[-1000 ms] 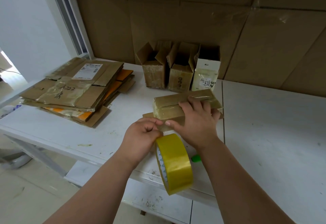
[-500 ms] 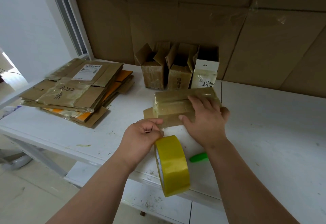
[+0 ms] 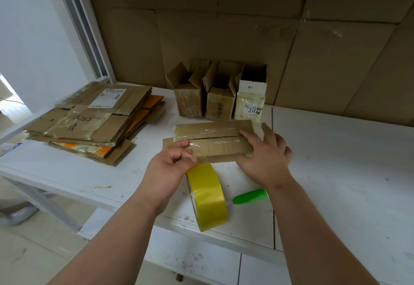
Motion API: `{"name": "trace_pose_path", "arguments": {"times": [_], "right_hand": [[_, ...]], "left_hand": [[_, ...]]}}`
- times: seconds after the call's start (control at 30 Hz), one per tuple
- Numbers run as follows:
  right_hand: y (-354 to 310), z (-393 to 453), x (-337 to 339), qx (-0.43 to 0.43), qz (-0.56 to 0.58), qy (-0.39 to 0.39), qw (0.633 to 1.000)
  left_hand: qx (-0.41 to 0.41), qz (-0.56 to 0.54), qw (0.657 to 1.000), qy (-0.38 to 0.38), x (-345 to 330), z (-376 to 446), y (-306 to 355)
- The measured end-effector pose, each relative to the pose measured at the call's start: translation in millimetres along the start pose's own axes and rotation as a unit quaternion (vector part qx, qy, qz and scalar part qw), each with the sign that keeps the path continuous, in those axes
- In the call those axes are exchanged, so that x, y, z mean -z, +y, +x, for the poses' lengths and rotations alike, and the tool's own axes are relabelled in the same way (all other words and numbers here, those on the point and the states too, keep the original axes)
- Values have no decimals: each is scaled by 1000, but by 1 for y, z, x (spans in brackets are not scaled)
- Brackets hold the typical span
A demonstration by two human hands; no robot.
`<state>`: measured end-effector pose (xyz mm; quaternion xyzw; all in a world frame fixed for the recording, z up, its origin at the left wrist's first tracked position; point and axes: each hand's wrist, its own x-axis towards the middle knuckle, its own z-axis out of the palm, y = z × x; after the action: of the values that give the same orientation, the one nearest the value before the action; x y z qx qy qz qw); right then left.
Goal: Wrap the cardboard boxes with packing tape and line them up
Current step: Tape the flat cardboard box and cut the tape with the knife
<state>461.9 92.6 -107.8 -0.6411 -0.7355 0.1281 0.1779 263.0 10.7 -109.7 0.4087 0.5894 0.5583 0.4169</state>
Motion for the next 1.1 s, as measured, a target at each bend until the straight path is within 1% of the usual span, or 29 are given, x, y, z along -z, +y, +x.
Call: {"name": "trace_pose_path", "arguments": {"times": [0.03,0.07,0.13,0.2,0.3,0.4,0.43,0.53,0.67,0.9,1.1], "right_hand": [[2,-1,0,0,14,-28,1000],[3,-3,0,10,32,-37,999],[2,-7,-1,28,65,-18,997],[-2,-12,0,36,99,-10,994],[-5,-16,0,34,150,-57,986],[-5,-15,-6,21,142,-91,986],[-5,-14,-8,19,140,-85,986],[-8,-16,-9,38,118,-35,992],[-17,-20,-7,62,118,-20,991],[-26,-27,-3,20,161,7,987],[-22,-29,-8,30,126,-43,991]], "left_hand": [[3,-7,1000,-3,0,0,1],[3,-14,1000,-6,1,0,2],[-2,-20,1000,-8,2,-1,3],[-12,0,1000,-8,4,-3,4],[-18,7,1000,-12,6,-6,6],[-23,4,1000,-17,8,-9,6],[-23,3,1000,-18,8,-10,6],[-21,-1,1000,-18,11,-10,4],[-27,-4,1000,-13,16,-7,-2],[-32,-23,999,16,21,-3,-9],[-18,-55,998,22,24,-3,-13]]}}
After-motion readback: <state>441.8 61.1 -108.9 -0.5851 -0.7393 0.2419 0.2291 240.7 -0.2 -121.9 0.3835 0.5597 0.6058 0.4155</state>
